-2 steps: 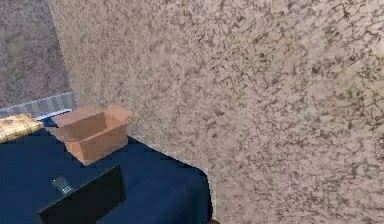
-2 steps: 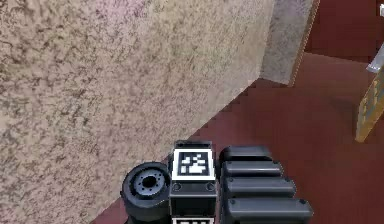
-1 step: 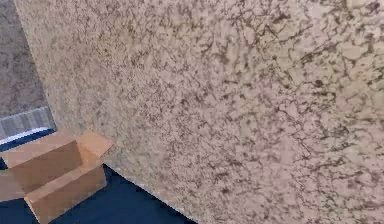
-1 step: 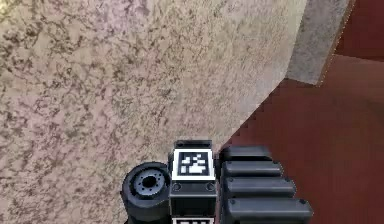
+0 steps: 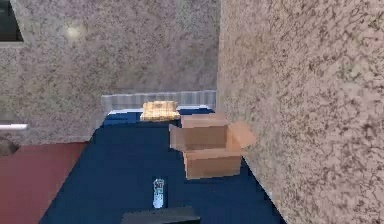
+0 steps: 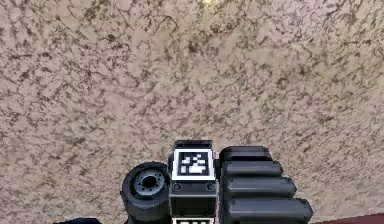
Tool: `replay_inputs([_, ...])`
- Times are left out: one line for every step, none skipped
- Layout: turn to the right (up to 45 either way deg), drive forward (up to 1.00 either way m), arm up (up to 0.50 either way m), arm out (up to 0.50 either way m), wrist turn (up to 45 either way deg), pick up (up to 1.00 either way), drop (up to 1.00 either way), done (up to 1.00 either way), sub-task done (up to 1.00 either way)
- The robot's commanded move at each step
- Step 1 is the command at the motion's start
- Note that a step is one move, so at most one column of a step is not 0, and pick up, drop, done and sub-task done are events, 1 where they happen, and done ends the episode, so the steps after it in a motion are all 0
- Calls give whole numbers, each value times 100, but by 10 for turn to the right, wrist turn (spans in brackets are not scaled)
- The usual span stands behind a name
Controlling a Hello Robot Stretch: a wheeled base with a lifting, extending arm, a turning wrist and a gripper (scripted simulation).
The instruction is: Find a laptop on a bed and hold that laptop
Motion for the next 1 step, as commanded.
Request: replay_inputs([-450,0,0,0,0,0,0,0,0])
